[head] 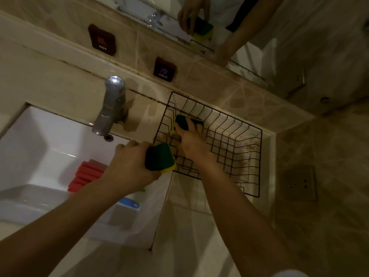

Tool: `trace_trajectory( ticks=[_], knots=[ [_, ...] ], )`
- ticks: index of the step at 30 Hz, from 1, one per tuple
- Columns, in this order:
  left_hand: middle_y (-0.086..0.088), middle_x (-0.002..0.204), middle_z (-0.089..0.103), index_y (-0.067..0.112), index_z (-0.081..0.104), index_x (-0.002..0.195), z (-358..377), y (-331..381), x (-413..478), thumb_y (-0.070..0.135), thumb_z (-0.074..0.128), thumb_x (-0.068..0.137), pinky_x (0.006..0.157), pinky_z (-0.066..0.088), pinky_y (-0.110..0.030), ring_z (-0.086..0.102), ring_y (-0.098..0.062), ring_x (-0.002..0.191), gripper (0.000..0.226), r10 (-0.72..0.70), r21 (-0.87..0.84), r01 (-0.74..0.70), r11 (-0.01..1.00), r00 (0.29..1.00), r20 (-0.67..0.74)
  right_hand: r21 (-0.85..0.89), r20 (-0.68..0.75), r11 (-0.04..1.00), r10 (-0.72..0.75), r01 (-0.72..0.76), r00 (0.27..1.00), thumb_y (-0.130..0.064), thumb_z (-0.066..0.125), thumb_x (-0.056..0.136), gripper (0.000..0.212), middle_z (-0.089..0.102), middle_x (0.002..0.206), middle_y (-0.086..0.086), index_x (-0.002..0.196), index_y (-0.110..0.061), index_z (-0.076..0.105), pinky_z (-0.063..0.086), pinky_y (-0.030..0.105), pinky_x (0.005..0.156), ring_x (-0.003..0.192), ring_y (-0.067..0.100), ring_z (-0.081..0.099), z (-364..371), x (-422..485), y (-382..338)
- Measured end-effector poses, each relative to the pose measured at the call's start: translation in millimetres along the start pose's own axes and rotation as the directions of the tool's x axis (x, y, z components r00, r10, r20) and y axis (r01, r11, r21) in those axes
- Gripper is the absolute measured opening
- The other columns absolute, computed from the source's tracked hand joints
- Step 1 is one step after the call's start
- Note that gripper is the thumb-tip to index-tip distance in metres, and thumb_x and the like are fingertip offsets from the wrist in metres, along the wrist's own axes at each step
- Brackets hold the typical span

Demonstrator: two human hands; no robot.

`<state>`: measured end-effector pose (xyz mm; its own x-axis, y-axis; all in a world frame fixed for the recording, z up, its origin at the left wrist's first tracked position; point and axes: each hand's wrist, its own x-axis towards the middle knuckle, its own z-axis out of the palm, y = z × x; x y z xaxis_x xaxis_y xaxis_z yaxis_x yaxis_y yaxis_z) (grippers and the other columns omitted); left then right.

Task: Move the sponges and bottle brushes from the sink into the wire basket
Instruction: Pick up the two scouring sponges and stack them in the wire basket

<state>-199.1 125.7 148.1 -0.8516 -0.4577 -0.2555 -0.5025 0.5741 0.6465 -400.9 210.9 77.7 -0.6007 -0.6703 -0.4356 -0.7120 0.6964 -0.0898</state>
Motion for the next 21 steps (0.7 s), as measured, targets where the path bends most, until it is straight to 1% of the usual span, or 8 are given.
trace_trajectory(
  ticks=[2, 4, 8, 12, 14, 16, 19, 21],
  knots=[
    [-0.004, 0.102, 0.066, 0.016, 0.058, 0.117, 0.5, -0.1, -1.5, 0.039, 0.075, 0.067, 0.093, 0.045, -0.046, 0.059, -0.023, 0.098, 0.057, -0.006, -0.003, 0.006, 1.000, 1.000, 0.002, -0.005, -0.032, 0.999, 0.051, -0.052, 0.998, -0.004, 0.057, 0.088, 0.080, 0.004, 0.163, 0.009, 0.152, -0.032, 0.018, 0.026, 0.054, 0.115, 0.144, 0.042, 0.007, 3.5, 4.9, 1.3],
    [-0.005, 0.105, 0.066, 0.016, 0.057, 0.119, 0.7, -0.1, -1.1, 0.040, 0.075, 0.068, 0.095, 0.044, -0.045, 0.058, -0.023, 0.099, 0.059, -0.013, 0.000, 0.013, 1.000, 1.000, 0.014, 0.077, -0.115, 0.995, 0.072, -0.063, 0.991, 0.001, 0.056, 0.088, 0.077, 0.017, 0.159, 0.010, 0.150, -0.032, 0.026, 0.033, 0.049, 0.112, 0.143, 0.039, 0.016, 5.7, 8.6, 4.3],
    [-0.005, 0.108, 0.064, 0.018, 0.054, 0.121, 4.3, 0.9, 0.6, 0.044, 0.073, 0.070, 0.095, 0.042, -0.042, 0.056, -0.021, 0.102, 0.060, 0.003, 0.009, -0.003, 1.000, 1.000, 0.011, 0.170, -0.272, 0.984, 0.097, -0.051, 0.957, -0.011, 0.054, 0.093, 0.055, 0.036, 0.148, 0.015, 0.144, -0.025, 0.040, 0.042, 0.048, 0.105, 0.134, 0.036, 0.035, 6.4, 19.4, 9.5],
    [-0.005, 0.109, 0.064, 0.018, 0.053, 0.122, 8.0, 3.1, 0.2, 0.045, 0.071, 0.070, 0.094, 0.039, -0.038, 0.054, -0.021, 0.103, 0.061, 0.015, 0.030, -0.015, 0.999, 1.000, 0.003, 0.472, -0.253, 0.881, 0.178, -0.039, 0.951, -0.023, 0.051, 0.093, 0.039, 0.043, 0.139, 0.015, 0.132, -0.021, 0.055, 0.041, 0.049, 0.102, 0.124, 0.034, 0.042, 9.2, 28.1, 6.5],
    [-0.006, 0.110, 0.063, 0.018, 0.052, 0.123, 9.0, 2.9, 0.8, 0.045, 0.071, 0.070, 0.094, 0.039, -0.038, 0.054, -0.022, 0.104, 0.062, 0.009, 0.045, -0.009, 0.999, 1.000, 0.018, 0.598, -0.209, 0.796, 0.269, -0.095, 0.940, -0.041, 0.053, 0.092, 0.045, 0.042, 0.139, 0.010, 0.131, -0.018, 0.053, 0.047, 0.042, 0.098, 0.121, 0.030, 0.048, 5.7, 27.9, 2.4],
    [-0.006, 0.112, 0.062, 0.019, 0.051, 0.124, 9.1, 1.5, 2.2, 0.046, 0.071, 0.070, 0.096, 0.039, -0.039, 0.053, -0.023, 0.106, 0.064, -0.006, 0.062, 0.004, 0.998, 0.999, 0.037, 0.574, -0.142, 0.809, 0.252, -0.128, 0.957, -0.045, 0.056, 0.091, 0.054, 0.035, 0.150, 0.009, 0.139, -0.021, 0.047, 0.041, 0.035, 0.102, 0.132, 0.028, 0.042, 2.8, 29.1, 7.4],
    [-0.007, 0.113, 0.061, 0.019, 0.050, 0.126, 9.2, 2.6, 4.6, 0.048, 0.070, 0.069, 0.097, 0.041, -0.042, 0.053, -0.025, 0.107, 0.067, -0.024, 0.072, 0.020, 0.997, 0.998, 0.058, 0.260, -0.012, 0.963, 0.072, -0.067, 0.997, -0.002, 0.058, 0.089, 0.065, 0.023, 0.159, 0.010, 0.147, -0.023, 0.037, 0.028, 0.036, 0.116, 0.145, 0.030, 0.024, 0.7, 27.8, 26.9],
    [-0.007, 0.112, 0.061, 0.018, 0.050, 0.125, 8.7, 4.7, 6.1, 0.047, 0.070, 0.070, 0.098, 0.039, -0.042, 0.053, -0.026, 0.107, 0.066, -0.020, 0.076, 0.017, 0.997, 0.999, 0.050, 0.235, -0.110, 0.972, -0.001, 0.027, 0.994, 0.013, 0.054, 0.085, 0.065, 0.037, 0.155, 0.010, 0.141, -0.019, 0.046, 0.031, 0.034, 0.115, 0.141, 0.029, 0.034, -2.5, 19.5, 29.1]
  ],
)
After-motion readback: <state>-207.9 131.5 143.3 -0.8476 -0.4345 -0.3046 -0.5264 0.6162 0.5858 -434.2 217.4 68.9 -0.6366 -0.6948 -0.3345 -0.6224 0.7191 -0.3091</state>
